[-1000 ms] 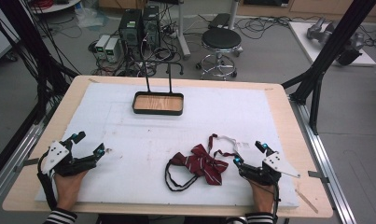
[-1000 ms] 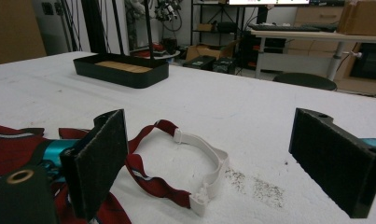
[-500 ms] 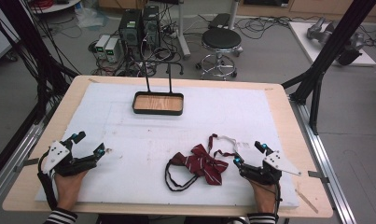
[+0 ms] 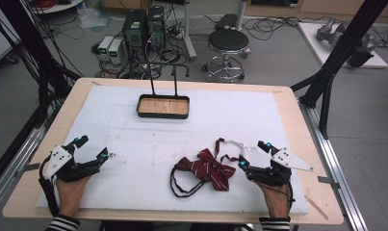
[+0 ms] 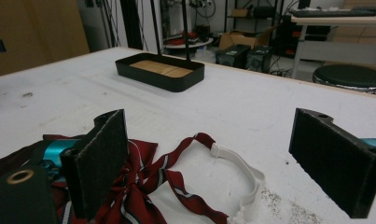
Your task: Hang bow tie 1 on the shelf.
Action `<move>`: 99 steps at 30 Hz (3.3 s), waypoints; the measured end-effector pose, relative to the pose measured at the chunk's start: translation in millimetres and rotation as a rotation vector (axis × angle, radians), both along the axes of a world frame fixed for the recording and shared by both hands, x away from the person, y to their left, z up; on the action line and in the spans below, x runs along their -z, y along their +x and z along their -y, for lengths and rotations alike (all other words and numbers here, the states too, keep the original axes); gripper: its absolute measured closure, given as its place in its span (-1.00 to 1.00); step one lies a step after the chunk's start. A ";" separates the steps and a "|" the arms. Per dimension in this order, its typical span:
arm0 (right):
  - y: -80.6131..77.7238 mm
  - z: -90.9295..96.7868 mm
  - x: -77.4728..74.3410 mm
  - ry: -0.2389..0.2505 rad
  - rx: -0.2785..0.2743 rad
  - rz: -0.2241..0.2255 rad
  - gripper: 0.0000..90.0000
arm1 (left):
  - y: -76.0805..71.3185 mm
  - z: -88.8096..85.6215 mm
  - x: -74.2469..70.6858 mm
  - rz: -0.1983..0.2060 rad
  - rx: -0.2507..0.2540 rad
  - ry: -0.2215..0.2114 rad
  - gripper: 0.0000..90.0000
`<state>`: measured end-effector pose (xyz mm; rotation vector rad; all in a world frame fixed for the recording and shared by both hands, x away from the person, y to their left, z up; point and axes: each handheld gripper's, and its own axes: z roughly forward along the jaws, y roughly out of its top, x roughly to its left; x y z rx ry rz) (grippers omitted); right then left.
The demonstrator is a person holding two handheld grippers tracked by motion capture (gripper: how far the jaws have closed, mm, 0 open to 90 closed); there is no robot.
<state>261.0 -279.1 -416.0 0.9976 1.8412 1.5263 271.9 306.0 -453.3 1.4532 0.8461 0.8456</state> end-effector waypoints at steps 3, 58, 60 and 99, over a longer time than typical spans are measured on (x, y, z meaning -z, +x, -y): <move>3.0 -2.8 -10.1 -0.036 -0.025 -0.021 -0.76 | 0.1 -0.2 0.0 0.000 0.001 -0.003 -0.70; 66.2 -88.7 -13.2 -0.509 -0.409 -0.461 -0.34 | 0.5 -0.8 0.0 -0.005 0.001 -0.011 -0.70; 67.5 -89.3 -12.0 -0.516 -0.414 -0.472 -0.27 | 0.5 -0.8 0.0 -0.005 0.000 -0.011 -0.70; 75.8 -102.2 2.2 -0.676 -0.437 -0.607 0.65 | 0.7 -1.2 0.0 -0.007 -0.002 -0.017 -0.70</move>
